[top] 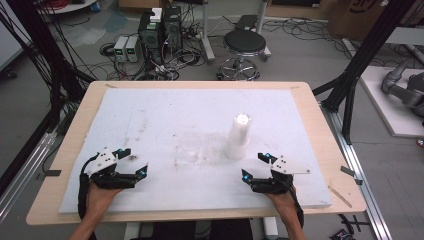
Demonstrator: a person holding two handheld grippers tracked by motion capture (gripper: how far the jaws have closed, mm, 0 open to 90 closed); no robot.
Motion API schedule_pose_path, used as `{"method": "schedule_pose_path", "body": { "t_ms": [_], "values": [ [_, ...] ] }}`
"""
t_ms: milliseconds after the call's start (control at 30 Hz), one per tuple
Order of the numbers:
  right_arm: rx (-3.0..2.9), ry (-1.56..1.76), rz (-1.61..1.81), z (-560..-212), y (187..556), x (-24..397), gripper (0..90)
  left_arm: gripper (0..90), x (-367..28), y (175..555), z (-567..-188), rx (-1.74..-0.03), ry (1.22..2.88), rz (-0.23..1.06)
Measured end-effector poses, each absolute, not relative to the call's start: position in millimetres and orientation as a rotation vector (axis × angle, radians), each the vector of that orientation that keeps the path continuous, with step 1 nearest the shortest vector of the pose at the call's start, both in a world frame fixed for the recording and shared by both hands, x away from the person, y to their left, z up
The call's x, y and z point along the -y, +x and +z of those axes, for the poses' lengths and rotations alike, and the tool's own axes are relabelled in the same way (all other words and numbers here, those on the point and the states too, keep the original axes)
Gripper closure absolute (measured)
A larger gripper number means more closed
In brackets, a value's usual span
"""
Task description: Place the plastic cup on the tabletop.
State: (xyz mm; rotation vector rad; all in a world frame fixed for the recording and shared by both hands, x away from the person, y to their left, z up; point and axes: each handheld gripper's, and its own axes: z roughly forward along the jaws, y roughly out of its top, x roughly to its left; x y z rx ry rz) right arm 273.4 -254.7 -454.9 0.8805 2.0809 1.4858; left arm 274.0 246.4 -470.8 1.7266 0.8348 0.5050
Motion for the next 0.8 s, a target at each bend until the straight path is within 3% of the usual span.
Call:
{"method": "schedule_pose_path", "body": {
  "t_ms": [800],
  "values": [
    [-2.025, 0.889, 1.485, -455.0, 269.3, 255.6, 15.3, 11.9, -243.3, 274.1, -470.9, -0.816, 1.756, 0.507]
  ]
}}
